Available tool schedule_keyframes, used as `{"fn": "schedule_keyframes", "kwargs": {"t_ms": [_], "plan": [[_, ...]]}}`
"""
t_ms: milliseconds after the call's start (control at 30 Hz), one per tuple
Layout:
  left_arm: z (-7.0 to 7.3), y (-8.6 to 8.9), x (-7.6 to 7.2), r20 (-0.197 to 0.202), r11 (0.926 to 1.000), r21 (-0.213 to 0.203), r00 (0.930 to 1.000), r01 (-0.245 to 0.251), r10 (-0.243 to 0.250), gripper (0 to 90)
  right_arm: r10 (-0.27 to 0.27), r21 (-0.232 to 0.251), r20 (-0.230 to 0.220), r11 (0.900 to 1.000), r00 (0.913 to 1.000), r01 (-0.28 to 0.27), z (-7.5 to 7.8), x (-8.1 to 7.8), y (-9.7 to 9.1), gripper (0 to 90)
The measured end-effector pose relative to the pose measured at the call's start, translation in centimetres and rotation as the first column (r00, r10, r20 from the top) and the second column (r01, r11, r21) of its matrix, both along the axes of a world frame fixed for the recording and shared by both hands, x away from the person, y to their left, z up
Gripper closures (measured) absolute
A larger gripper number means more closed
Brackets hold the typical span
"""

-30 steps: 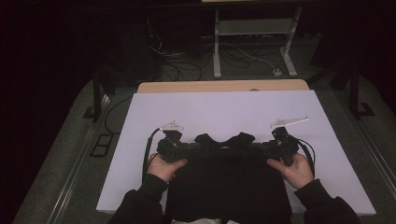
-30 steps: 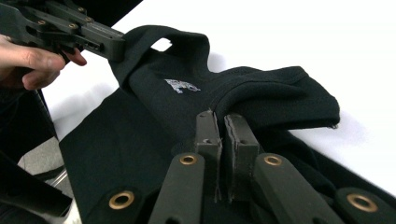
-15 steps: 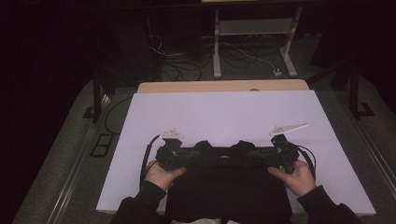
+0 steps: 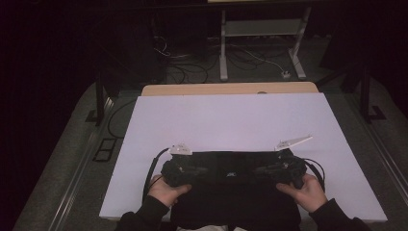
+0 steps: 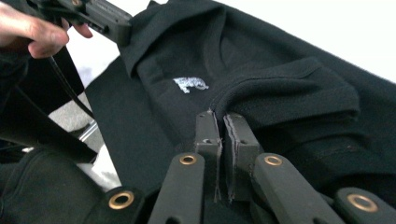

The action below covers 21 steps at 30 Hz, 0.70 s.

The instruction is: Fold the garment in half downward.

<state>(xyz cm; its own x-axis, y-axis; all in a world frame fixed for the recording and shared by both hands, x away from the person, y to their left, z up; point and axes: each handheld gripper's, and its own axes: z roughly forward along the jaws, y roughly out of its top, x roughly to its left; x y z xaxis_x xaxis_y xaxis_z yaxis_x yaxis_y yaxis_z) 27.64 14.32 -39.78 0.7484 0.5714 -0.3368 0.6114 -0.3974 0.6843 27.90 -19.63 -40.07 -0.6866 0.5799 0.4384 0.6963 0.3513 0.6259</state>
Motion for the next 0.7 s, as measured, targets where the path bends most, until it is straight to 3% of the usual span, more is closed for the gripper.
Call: {"fn": "schedule_keyframes", "kwargs": {"t_ms": [367, 700], "plan": [[-1.0, -0.4, -0.8, -0.042, 0.9987, 0.038, 0.9986, 0.034, -0.033, 85.7, 0.047, -0.05, -0.063, 0.9975, 0.9969, -0.05, -1.4, -0.9, 0.7, 83.7], [-1.6, -0.6, -1.8, -0.079, 0.9945, 0.076, 0.9946, 0.073, -0.067, 85.6, 0.055, -0.051, -0.078, 0.9969, 0.9954, -0.06, -1.5, -2.1, 0.2, 83.5]]}}
